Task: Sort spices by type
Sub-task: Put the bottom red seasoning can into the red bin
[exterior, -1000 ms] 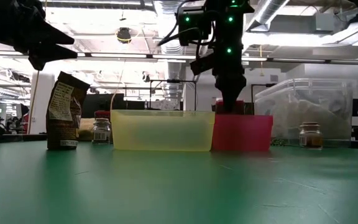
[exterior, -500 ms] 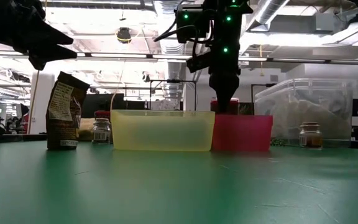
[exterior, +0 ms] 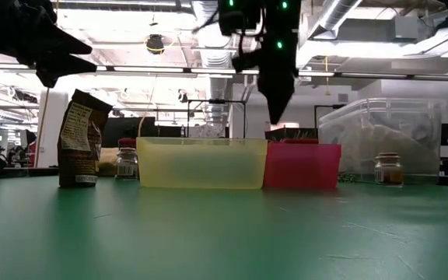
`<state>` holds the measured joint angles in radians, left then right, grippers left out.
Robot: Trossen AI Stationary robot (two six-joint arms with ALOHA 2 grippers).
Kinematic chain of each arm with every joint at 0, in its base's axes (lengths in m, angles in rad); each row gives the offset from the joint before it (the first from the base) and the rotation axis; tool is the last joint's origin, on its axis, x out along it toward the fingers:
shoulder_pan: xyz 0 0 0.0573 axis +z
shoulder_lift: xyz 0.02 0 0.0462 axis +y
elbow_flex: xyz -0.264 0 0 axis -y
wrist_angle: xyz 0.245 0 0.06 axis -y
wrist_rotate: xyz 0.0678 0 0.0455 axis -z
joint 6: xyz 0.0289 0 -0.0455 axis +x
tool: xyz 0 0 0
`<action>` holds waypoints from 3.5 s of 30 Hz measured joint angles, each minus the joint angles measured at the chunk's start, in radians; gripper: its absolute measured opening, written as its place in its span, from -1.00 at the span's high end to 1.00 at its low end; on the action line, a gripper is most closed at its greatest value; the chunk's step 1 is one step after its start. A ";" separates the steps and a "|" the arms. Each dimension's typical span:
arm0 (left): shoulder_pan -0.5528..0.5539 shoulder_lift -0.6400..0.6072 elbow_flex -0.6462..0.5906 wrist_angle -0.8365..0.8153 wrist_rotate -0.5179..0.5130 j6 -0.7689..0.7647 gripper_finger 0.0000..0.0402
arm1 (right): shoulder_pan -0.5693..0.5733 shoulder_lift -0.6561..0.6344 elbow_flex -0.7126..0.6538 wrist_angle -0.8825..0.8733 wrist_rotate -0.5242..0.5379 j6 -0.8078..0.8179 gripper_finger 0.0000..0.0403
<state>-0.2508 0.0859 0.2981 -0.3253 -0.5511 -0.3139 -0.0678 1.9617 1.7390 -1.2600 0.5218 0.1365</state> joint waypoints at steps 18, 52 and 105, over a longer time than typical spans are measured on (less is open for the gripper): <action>-0.018 0.438 0.276 -0.106 0.319 0.017 -0.02 | 0.312 -0.106 0.059 0.192 0.084 0.185 -0.76; -0.860 1.103 0.789 -0.498 0.159 -0.521 -0.02 | 0.493 0.111 -0.111 1.266 -0.028 0.019 -0.66; -0.708 1.550 0.779 -0.571 0.010 -0.510 -0.02 | 0.494 0.149 -0.112 1.102 -0.081 0.163 -0.66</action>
<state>-0.9593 1.6363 1.0767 -0.8961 -0.5408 -0.8236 0.4265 2.1105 1.6272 -0.1585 0.4406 0.2992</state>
